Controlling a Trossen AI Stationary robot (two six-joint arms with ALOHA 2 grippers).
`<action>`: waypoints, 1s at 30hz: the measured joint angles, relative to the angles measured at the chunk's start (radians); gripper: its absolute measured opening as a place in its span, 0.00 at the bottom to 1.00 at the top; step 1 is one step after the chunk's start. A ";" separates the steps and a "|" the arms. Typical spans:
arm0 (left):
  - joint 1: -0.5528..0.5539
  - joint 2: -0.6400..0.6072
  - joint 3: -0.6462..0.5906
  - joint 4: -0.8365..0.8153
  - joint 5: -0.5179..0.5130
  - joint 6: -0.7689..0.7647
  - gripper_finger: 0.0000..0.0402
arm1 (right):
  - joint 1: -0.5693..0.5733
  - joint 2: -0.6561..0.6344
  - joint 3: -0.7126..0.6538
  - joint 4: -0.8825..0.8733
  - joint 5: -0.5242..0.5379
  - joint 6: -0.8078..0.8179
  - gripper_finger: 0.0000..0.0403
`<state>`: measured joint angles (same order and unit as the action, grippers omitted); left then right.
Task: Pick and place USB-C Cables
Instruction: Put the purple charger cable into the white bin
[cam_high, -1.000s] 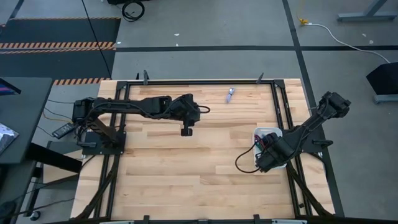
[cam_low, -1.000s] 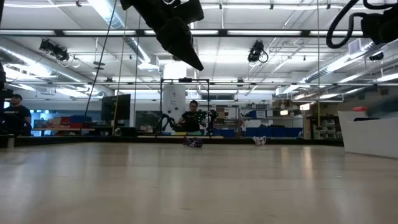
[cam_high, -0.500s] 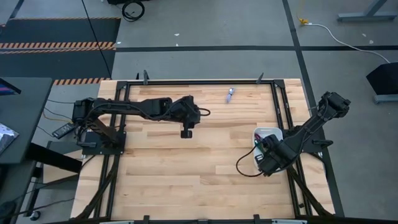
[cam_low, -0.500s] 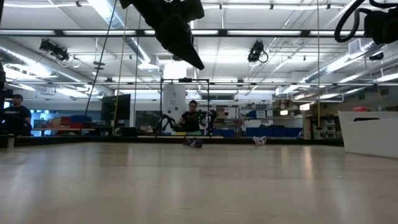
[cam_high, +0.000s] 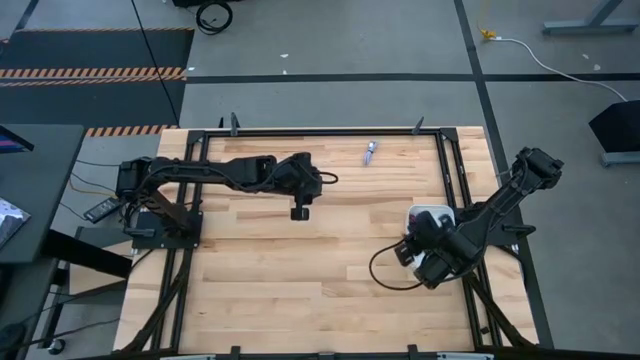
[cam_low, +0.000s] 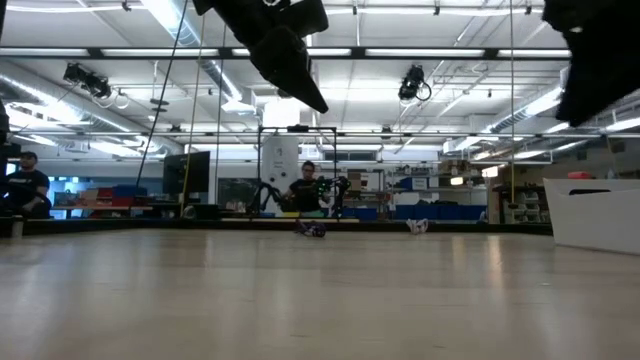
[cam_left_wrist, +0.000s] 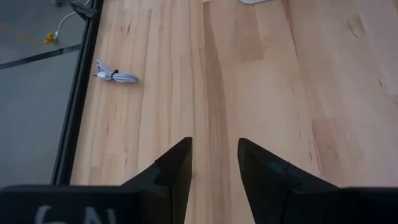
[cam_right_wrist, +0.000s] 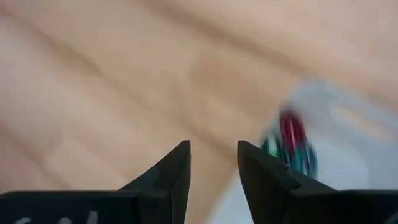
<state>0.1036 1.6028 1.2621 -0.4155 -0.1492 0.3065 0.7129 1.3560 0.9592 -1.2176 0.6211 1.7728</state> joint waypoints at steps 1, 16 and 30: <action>0.000 0.000 0.000 0.000 0.000 0.000 0.34 | -0.007 0.000 0.000 0.006 0.054 -0.020 0.34; 0.017 0.000 0.000 0.032 -0.120 -0.382 0.34 | -0.141 0.000 0.000 0.046 0.777 -0.435 0.34; 0.140 0.179 0.000 0.133 -0.093 -0.446 0.34 | -0.157 -0.065 0.010 0.049 0.900 -0.653 0.34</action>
<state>0.2438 1.7822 1.2619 -0.2828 -0.2426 -0.1391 0.5559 1.2906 0.9691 -1.1682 1.5212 1.1202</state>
